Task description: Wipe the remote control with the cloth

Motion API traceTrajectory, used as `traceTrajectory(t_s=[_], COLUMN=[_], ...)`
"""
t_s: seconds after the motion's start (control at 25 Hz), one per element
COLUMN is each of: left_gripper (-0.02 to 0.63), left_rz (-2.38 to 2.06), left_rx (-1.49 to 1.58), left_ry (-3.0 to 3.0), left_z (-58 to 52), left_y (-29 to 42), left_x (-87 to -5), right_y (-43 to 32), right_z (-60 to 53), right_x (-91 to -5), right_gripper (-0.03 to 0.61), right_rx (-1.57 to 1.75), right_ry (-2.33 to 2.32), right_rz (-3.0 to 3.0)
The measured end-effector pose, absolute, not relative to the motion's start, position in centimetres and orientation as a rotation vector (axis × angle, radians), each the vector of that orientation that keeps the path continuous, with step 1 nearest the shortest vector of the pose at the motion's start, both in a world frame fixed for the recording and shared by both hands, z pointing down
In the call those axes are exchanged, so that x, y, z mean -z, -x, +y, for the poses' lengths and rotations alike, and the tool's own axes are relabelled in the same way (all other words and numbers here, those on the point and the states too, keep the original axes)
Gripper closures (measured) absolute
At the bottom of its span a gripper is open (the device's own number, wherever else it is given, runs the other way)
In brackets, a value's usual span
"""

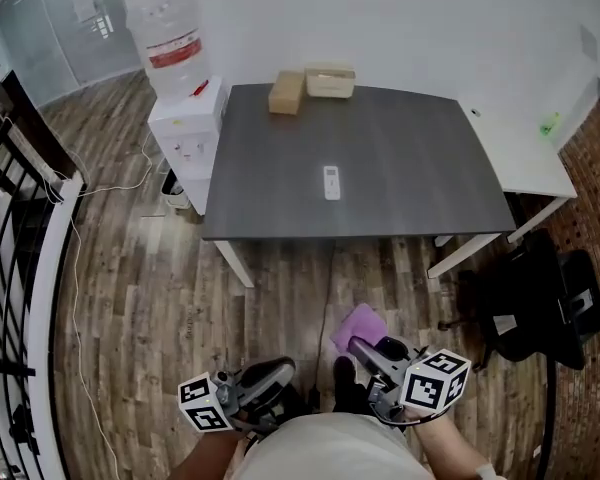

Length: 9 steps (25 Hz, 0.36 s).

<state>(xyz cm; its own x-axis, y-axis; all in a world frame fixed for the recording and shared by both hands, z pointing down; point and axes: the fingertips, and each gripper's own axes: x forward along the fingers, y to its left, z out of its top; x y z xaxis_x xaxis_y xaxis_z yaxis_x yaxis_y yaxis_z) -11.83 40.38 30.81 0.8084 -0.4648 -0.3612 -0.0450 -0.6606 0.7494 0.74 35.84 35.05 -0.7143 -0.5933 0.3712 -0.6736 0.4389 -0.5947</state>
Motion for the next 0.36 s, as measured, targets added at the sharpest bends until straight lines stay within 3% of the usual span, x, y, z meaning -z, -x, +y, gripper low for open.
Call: traceTrajectory(t_s=[0.36], left_gripper=[0.592], left_rz=[-0.403], left_rx=[0.710], left_ry=[-2.248], left_z=[42.5], left_y=[8.7], left_x=[-29.0], right_y=[-2.5], right_z=[37.8], right_x=[-33.8], right_gripper=[0.457], right_rx=[-1.047], right_ry=[-1.086], right_rz=[-2.588])
